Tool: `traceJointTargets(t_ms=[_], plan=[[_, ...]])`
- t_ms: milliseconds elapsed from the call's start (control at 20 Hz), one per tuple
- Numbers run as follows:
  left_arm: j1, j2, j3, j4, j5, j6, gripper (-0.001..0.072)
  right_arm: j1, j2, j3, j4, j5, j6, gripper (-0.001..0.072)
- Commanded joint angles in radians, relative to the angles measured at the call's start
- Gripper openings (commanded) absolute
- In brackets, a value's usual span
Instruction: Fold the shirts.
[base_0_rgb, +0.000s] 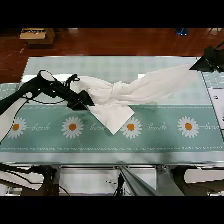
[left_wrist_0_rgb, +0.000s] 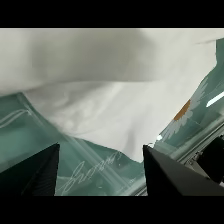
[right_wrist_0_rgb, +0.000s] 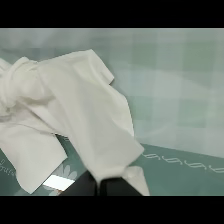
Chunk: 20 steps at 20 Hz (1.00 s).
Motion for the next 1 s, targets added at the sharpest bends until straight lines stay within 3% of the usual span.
traceJointTargets(t_ms=[0, 250, 300, 350, 450, 700, 950], plan=[[-0.012, -0.02, -0.006, -0.006, 0.035, 0.002, 0.0596, 0.001, 0.0, 0.001, 0.0, -0.01, -0.002, 0.0037], [-0.048, -0.048, -0.005, -0.015, 0.182, -0.088, 0.0575, 0.001, 0.0, 0.001, 0.0, -0.012, -0.002, 0.0037], [-0.058, -0.053, -0.005, -0.032, 0.216, -0.1, 0.0488, 0.001, 0.0, 0.001, 0.0, -0.013, -0.002, 0.0037], [-0.066, -0.058, -0.005, -0.058, 0.232, -0.098, 0.0269, 0.001, 0.0, 0.001, 0.0, -0.013, -0.002, 0.0037], [-0.074, -0.065, -0.003, -0.083, 0.225, -0.06, 0.0021, 0.001, 0.0, 0.001, 0.0, -0.013, -0.003, 0.0038], [-0.018, 0.107, 0.032, -0.235, 0.093, 0.166, 0.0018, 0.0, 0.033, 0.012, 0.004, -0.026, -0.021, 0.0037], [0.191, 0.534, 0.294, -0.248, 0.115, 0.18, 0.0018, 0.0, 0.203, 0.08, 0.005, -0.142, -0.024, 0.0037]])
